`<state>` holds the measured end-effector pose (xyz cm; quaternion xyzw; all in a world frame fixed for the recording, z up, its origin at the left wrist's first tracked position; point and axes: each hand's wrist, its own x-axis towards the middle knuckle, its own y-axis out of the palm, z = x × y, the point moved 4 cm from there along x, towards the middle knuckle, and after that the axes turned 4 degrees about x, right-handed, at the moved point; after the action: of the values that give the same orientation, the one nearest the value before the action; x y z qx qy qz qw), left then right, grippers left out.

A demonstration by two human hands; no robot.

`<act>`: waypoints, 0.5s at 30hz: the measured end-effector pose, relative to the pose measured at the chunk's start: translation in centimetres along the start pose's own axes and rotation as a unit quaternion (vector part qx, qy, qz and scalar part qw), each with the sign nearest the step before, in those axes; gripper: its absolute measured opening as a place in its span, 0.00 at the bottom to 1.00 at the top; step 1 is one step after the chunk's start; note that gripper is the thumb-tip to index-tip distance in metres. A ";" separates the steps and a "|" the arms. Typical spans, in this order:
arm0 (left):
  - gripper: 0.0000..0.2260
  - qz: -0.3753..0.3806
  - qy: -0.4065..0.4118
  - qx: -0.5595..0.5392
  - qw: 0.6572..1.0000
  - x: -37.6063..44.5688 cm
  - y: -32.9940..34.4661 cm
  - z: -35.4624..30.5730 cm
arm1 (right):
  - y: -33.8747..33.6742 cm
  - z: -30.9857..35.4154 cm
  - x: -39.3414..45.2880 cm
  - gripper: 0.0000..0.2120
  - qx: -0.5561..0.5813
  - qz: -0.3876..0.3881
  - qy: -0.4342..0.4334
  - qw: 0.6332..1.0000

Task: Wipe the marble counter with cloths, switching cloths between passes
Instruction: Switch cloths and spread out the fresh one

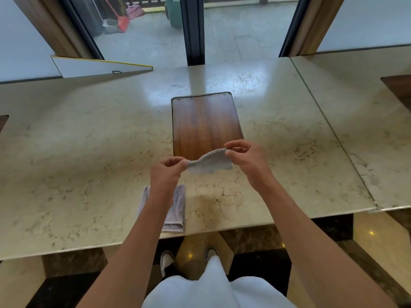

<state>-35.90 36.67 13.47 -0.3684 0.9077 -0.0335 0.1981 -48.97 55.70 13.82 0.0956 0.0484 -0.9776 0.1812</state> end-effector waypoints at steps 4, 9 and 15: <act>0.08 0.003 0.004 0.004 1.000 -0.9 0.1 0.7 | -0.8 -0.5 -0.5 0.12 -0.080 0.013 -0.031 0.996; 0.08 0.003 0.034 0.086 0.996 -3.8 -1.5 3.8 | -1.9 -2.9 -4.2 0.07 -0.164 0.053 -0.060 0.983; 0.05 0.054 0.041 0.227 0.972 -7.1 -2.7 7.8 | -2.9 -7.1 -8.8 0.05 -0.258 0.132 0.004 0.957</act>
<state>-26.52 40.25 9.27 -0.2627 0.9021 -0.2430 0.2412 -40.74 62.36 8.85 0.0553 0.2864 -0.8988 0.3272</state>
